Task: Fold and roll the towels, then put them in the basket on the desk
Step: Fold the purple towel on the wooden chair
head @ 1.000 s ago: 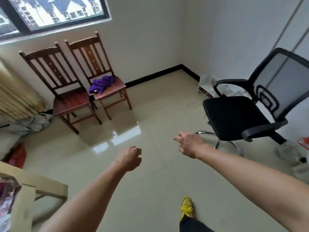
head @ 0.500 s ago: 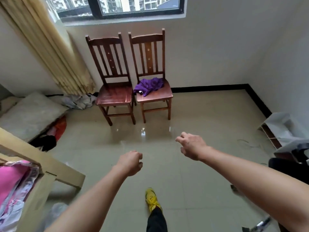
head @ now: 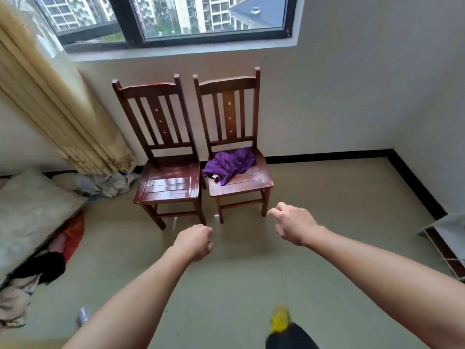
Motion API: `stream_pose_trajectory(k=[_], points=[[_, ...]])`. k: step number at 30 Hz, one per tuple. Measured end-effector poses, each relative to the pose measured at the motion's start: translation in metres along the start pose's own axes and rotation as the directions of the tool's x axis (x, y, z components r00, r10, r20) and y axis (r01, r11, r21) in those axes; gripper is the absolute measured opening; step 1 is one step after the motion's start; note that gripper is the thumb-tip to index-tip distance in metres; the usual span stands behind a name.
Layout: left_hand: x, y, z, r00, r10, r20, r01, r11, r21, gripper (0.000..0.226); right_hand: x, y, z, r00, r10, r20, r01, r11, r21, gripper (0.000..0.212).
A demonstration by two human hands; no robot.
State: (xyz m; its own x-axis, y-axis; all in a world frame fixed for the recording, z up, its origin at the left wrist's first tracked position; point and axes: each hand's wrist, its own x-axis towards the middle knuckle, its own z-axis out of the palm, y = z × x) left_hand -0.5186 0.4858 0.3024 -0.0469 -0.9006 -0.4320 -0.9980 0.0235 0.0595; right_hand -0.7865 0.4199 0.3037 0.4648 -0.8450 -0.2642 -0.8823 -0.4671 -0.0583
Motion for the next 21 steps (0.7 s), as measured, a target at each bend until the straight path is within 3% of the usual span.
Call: stream_pose_trajectory(k=[10,12,21], points=[[0.218,-0.027,-0.063,0.995,-0.088,0.045,0.092,0.989,-0.116,0.029,0.242,0.094,-0.022,0.995,-0.056,0.081,0.056,0.998,0.0,0.034],[0.243,-0.032,-0.075,0.995,-0.099,0.028,0.102,0.985,-0.141,0.029,0.278,0.107,-0.033,0.995,-0.062,0.082,0.064,0.998,-0.015,0.033],[0.354,-0.062,-0.085,0.969,-0.162,0.184,0.201,0.955,-0.218,0.031,0.424,0.141,-0.04,0.977,-0.118,0.175,0.116,0.993,0.022,0.035]])
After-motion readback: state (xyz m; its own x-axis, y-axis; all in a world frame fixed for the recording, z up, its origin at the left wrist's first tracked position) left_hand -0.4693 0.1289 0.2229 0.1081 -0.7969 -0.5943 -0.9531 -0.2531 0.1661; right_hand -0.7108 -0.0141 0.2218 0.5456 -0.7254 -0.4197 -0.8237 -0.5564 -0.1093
